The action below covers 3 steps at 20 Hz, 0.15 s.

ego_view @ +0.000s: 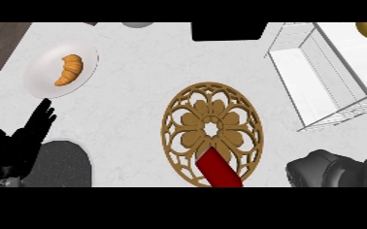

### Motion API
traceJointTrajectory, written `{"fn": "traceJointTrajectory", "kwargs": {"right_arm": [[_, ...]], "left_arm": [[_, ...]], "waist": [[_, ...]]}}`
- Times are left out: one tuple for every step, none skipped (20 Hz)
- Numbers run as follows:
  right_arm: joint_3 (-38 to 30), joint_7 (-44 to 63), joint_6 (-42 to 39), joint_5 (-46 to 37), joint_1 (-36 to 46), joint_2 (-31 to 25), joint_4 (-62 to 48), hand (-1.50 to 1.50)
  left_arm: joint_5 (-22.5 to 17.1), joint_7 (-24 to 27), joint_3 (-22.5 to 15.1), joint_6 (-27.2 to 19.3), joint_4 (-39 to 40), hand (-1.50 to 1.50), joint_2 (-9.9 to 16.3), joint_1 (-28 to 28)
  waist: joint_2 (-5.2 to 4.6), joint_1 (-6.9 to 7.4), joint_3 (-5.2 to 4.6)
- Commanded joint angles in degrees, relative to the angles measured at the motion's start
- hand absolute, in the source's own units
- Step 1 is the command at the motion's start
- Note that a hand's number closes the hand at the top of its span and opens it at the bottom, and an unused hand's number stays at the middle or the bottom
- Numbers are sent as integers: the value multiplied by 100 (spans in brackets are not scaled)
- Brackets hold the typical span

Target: Pick the lemon from the placemat and place it in the tiered shelf

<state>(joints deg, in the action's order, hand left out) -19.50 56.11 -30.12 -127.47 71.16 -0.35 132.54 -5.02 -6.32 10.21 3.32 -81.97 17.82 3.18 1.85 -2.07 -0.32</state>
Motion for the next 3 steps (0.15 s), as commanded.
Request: {"fn": "traceJointTrajectory", "kwargs": {"right_arm": [[669, 596, -1586, -726, 457, 33, 538, -150], [735, 449, -1705, -864, 636, 32, 545, -150], [858, 426, -1833, -1052, 780, 31, 435, -150]], "left_arm": [[50, 17, -24, -32, 73, 0, -35, -4], [0, -72, 133, -28, 35, 0, 133, -48], [-27, -49, 127, 44, 110, 0, 134, 5]], "waist": [[60, -49, -18], [104, -120, -16], [90, -136, -20]]}}
